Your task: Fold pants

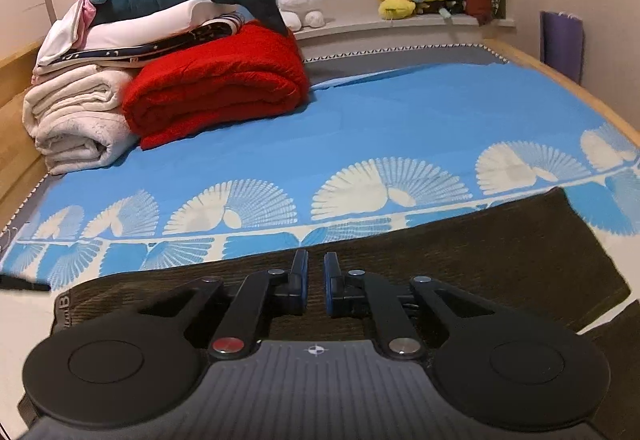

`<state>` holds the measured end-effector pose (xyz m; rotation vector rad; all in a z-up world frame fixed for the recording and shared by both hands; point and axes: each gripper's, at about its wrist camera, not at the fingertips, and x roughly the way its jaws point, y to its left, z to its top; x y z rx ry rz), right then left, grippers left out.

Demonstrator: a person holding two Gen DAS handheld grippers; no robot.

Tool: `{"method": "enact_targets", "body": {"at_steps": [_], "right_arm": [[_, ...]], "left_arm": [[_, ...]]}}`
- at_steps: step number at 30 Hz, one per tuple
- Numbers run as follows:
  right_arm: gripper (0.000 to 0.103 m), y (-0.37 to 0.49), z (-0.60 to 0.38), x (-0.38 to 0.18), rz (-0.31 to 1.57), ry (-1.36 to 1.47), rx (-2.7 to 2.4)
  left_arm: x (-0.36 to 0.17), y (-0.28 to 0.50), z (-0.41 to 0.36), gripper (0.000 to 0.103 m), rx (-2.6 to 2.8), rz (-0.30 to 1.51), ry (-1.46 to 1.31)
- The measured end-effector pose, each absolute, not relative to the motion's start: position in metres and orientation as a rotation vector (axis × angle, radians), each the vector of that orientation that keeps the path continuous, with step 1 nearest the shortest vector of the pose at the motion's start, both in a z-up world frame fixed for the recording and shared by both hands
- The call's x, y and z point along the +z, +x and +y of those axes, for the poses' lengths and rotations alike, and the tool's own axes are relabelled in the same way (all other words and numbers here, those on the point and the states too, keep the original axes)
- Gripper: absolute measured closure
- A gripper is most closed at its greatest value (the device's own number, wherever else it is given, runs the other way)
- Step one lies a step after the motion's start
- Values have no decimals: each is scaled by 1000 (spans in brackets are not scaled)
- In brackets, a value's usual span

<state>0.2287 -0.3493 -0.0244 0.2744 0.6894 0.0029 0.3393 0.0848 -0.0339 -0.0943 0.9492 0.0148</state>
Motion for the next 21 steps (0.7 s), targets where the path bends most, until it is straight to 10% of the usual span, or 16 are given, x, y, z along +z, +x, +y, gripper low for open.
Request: {"method": "enact_targets", "body": {"at_steps": [7, 12, 14, 19, 21], "right_arm": [[93, 234, -361, -36, 771, 251, -5], [82, 245, -351, -67, 991, 189, 40], [82, 246, -344, -72, 1022, 184, 83], [82, 246, -335, -74, 1021, 141, 118], [82, 247, -336, -77, 1028, 144, 115]], "left_arm": [[-95, 381, 98, 93, 22, 993, -75], [-106, 401, 82, 33, -41, 924, 11], [-115, 409, 77, 26, -47, 917, 49], [-147, 426, 78, 24, -30, 983, 70], [-151, 427, 80, 40, -60, 991, 60]]}}
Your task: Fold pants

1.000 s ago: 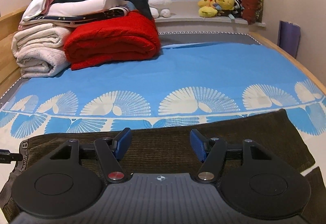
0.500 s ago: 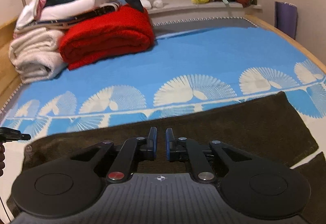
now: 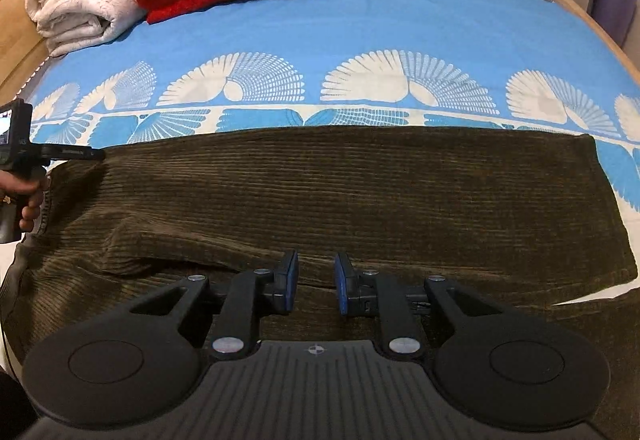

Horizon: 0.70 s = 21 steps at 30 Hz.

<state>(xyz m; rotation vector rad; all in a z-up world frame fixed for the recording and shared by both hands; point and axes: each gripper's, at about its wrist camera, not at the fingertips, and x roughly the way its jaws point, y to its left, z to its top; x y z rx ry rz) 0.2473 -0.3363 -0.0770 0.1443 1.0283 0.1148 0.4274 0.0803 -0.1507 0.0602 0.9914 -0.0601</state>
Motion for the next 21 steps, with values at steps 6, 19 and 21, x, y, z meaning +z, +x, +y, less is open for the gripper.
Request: {"method": "enact_targets", "body": {"at_steps": [6, 19, 21], "right_arm": [[82, 250, -345, -80, 1038, 133, 93], [82, 235, -373, -80, 1021, 175, -36], [82, 229, -374, -78, 1009, 186, -45]], "left_arm": [[-135, 419, 67, 101, -157, 979, 152], [-20, 272, 42, 102, -285, 833, 277], [-13, 230, 36, 103, -312, 836, 305]]}}
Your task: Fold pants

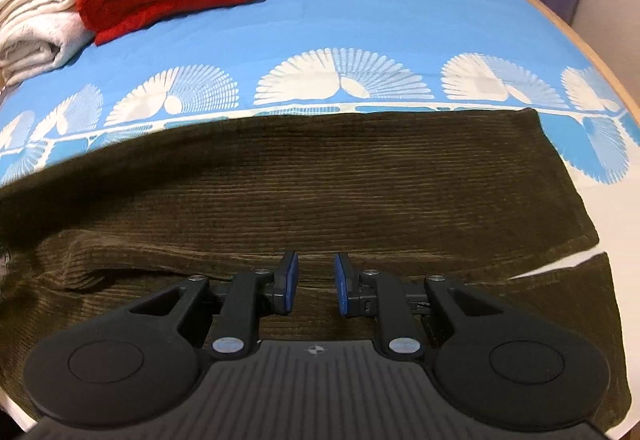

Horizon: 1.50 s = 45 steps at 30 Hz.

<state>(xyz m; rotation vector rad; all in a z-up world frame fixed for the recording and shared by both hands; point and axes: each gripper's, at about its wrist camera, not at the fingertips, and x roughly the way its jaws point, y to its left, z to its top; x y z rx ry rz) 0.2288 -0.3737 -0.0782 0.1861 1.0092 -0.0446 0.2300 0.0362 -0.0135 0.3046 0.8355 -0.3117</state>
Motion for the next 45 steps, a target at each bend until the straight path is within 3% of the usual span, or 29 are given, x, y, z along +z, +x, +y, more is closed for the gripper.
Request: {"method": "enact_targets", "body": {"at_steps": [7, 8, 11, 16, 18, 20, 29, 31, 32, 33, 38, 45], "right_arm": [[82, 212, -378, -79, 1015, 223, -74], [82, 210, -380, -80, 1012, 237, -80], [82, 207, -387, -82, 1014, 279, -99], [82, 206, -394, -85, 1005, 351, -115], [82, 207, -395, -86, 1000, 364, -122], [82, 210, -395, -86, 990, 388, -118], [74, 234, -411, -88, 894, 624, -154], [72, 243, -413, -92, 885, 683, -164], [70, 248, -414, -96, 883, 711, -167], [69, 253, -415, -99, 882, 733, -168], [61, 288, -413, -127, 888, 839, -209], [60, 327, -409, -174, 920, 948, -287]], "left_arm": [[-48, 163, 51, 102, -307, 1011, 275], [-49, 168, 65, 98, -297, 1043, 168], [-54, 179, 103, 64, -263, 1105, -83], [-62, 206, 131, 47, -179, 1144, -377], [-64, 219, 132, 31, -161, 1147, -461], [-67, 231, 133, 28, -123, 1149, -540], [-80, 263, 140, 32, 92, 1159, -688], [-80, 265, 141, 51, 120, 1163, -651], [-81, 266, 141, 70, 126, 1168, -631], [-81, 266, 142, 80, 128, 1175, -607], [-80, 260, 147, 86, 95, 1175, -555], [-75, 254, 147, 87, 46, 1178, -506]]}}
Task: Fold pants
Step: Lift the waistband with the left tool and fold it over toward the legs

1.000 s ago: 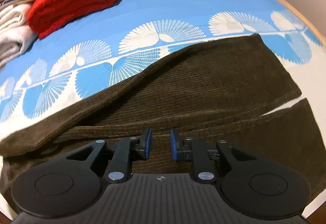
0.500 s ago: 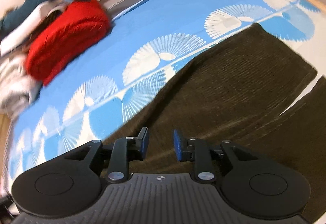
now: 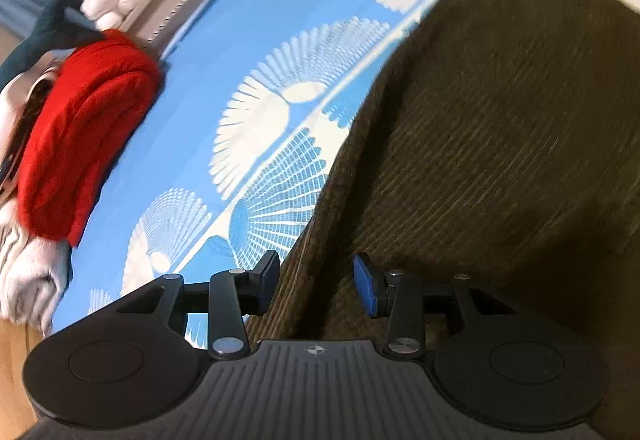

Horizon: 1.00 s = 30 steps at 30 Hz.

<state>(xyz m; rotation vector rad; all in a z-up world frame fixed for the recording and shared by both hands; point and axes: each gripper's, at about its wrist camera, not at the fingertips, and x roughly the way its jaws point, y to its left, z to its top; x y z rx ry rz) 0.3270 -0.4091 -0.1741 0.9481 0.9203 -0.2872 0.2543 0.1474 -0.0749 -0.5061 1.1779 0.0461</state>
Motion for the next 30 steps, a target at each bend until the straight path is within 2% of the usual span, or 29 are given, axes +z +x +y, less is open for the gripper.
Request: {"method": "enact_targets", "body": {"at_steps": [4, 6, 7, 12, 17, 22, 27, 28, 30], "right_arm": [[61, 339, -401, -188, 928, 934, -292], [81, 342, -397, -192, 936, 910, -291], [95, 344, -395, -194, 939, 901, -280], [99, 333, -398, -176, 884, 870, -243], [101, 296, -408, -128, 816, 836, -145], [101, 237, -407, -87, 764, 583, 59], [101, 176, -414, -91, 855, 450, 246], [100, 168, -416, -97, 903, 430, 294], [101, 155, -418, -112, 1001, 352, 358]], "left_arm": [[-73, 254, 148, 87, 25, 1178, -492], [-73, 254, 148, 87, 18, 1178, -493], [-73, 254, 149, 87, 15, 1176, -497], [-65, 254, 154, 88, 5, 1145, -498], [-51, 242, 163, 91, -25, 1094, -504], [-34, 208, 173, 95, -81, 1049, -439], [-35, 179, 181, 100, -111, 1076, -307], [-41, 178, 181, 103, -99, 1104, -260], [-53, 179, 184, 103, -85, 1161, -205]]}}
